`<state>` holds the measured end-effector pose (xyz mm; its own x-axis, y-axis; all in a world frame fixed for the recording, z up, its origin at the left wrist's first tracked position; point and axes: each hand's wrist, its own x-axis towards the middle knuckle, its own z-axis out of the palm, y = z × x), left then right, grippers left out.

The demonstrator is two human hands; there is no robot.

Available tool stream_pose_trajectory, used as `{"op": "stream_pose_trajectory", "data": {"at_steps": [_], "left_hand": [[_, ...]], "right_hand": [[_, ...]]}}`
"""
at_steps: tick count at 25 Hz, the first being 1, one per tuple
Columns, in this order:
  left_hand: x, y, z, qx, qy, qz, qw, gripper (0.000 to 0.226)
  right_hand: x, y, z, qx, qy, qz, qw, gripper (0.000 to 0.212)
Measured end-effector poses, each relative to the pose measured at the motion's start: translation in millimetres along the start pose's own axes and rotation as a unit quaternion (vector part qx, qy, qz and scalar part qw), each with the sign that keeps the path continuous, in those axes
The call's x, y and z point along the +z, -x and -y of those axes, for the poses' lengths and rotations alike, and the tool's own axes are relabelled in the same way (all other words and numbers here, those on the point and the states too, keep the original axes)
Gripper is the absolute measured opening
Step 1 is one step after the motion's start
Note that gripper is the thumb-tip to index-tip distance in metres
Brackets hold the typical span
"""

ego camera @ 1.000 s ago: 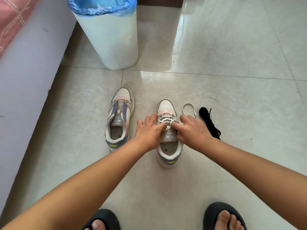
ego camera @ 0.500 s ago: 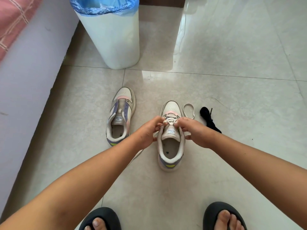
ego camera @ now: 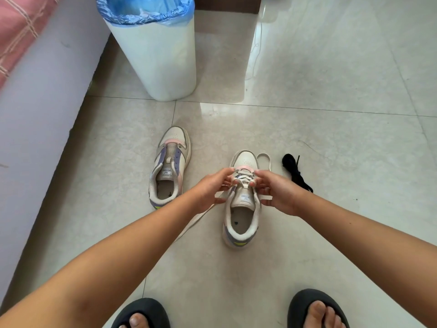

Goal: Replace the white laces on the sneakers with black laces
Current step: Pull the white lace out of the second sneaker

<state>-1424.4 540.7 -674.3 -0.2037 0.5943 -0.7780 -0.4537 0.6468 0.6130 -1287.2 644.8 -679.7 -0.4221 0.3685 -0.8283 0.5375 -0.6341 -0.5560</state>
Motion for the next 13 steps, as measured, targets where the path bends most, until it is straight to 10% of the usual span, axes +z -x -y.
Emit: {"op": "stream_pose_trajectory", "data": {"at_steps": [5, 9, 13], "left_hand": [[3, 4, -11, 0.05, -0.055, -0.017, 0.997, 0.032], [-11, 0, -7, 0.003, 0.1, 0.005, 0.995, 0.04], [-7, -2, -1, 0.0, 0.03, -0.045, 0.999, 0.036]], "right_hand": [[-1, 4, 3, -0.017, -0.02, 0.016, 1.0, 0.046], [-8, 4, 4, -0.01, -0.172, 0.021, 0.985, 0.062], [-5, 5, 7, 0.008, -0.069, 0.024, 0.997, 0.047]]}}
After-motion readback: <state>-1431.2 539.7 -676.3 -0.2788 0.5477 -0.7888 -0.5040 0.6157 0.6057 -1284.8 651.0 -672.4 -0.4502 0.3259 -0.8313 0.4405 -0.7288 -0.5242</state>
